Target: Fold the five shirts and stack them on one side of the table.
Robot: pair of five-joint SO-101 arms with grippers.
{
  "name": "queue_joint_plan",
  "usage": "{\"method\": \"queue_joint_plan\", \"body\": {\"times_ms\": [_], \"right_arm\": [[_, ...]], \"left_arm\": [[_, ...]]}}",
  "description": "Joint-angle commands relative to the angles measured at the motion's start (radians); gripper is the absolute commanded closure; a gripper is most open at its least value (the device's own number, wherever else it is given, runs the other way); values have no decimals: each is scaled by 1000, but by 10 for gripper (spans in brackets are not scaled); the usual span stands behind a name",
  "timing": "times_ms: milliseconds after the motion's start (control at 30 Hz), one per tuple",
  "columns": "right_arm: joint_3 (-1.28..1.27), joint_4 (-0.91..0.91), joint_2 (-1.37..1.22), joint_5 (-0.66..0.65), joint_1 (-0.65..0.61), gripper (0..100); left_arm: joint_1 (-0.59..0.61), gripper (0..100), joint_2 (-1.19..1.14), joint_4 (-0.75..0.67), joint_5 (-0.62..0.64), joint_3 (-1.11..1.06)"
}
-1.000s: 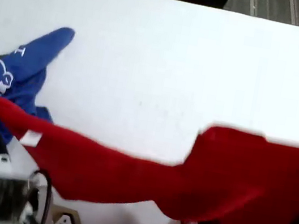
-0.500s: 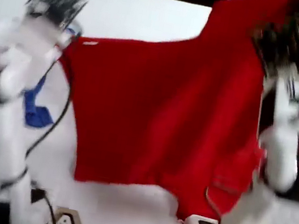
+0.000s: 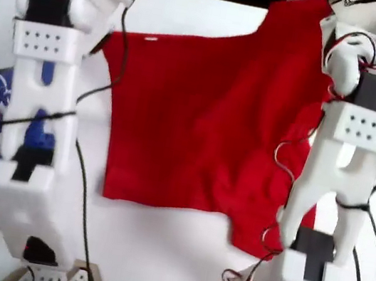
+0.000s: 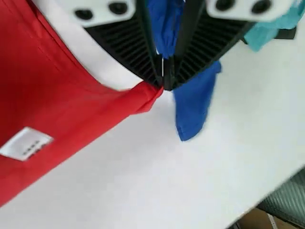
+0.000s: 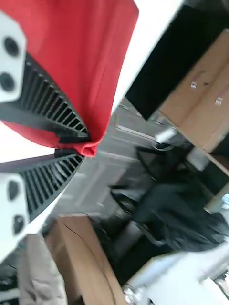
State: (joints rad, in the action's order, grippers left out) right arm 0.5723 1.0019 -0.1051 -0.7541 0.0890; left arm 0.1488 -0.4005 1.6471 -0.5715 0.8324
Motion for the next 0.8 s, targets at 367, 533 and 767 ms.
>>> {"method": "queue_joint_plan", "body": {"times_ms": [367,533,767], "right_arm": [[15,352,59,5,50,977],[9,355,127,5,47,977],[5,349,143,5,47,977]], "left_arm": [[-58,976,34,140,-18,-85],[-55,976,143,138,-37,-185],[-52,976,230,109,-40,-269]]}}
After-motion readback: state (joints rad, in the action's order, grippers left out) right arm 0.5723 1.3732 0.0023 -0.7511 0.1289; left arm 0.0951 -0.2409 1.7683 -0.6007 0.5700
